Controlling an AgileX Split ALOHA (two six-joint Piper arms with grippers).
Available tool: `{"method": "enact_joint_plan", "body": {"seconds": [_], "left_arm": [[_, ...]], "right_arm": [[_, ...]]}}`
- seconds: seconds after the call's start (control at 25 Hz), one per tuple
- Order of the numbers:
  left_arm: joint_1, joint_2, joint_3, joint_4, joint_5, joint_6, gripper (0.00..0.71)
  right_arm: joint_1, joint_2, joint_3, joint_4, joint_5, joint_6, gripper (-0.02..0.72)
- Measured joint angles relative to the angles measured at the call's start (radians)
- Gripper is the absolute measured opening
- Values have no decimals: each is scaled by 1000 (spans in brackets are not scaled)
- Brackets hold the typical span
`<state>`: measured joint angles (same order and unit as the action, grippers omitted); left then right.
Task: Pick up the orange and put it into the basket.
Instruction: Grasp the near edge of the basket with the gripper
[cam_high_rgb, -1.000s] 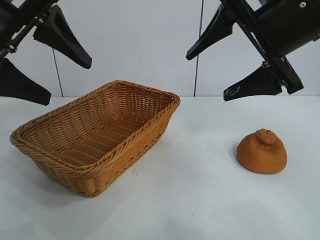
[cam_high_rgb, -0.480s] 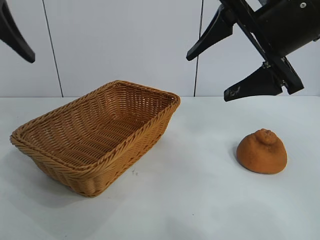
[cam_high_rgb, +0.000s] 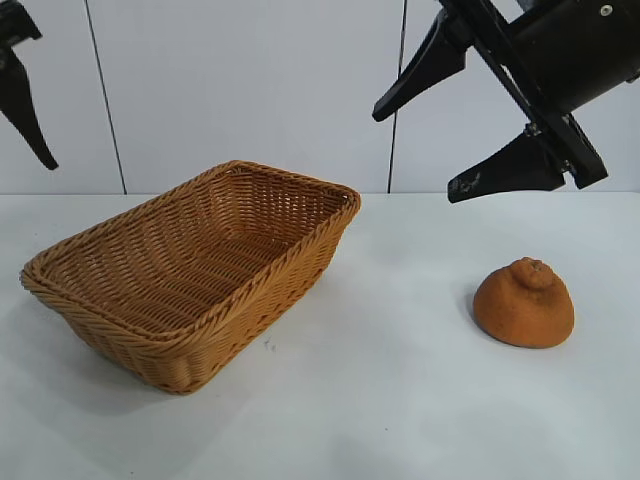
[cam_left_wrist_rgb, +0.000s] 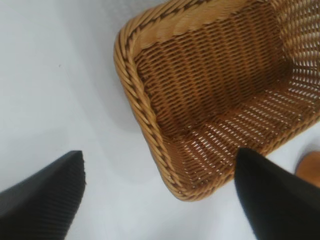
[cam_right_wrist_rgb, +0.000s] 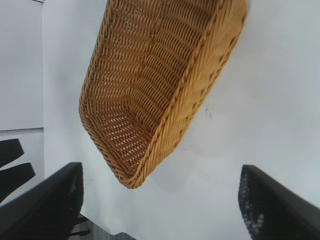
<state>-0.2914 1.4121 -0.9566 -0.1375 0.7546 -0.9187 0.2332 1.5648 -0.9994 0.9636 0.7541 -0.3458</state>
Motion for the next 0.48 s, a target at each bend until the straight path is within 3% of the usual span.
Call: {"method": "enact_joint_plan", "body": {"seconds": [0.12,0.48], "left_arm": [[-21,68,0,0,-32,-30,582],[-22,266,-1,2,-145,-111,582]], "right_arm": [[0,0,0,0,0,0,580],[0,0,0,0,0,0,580]]}}
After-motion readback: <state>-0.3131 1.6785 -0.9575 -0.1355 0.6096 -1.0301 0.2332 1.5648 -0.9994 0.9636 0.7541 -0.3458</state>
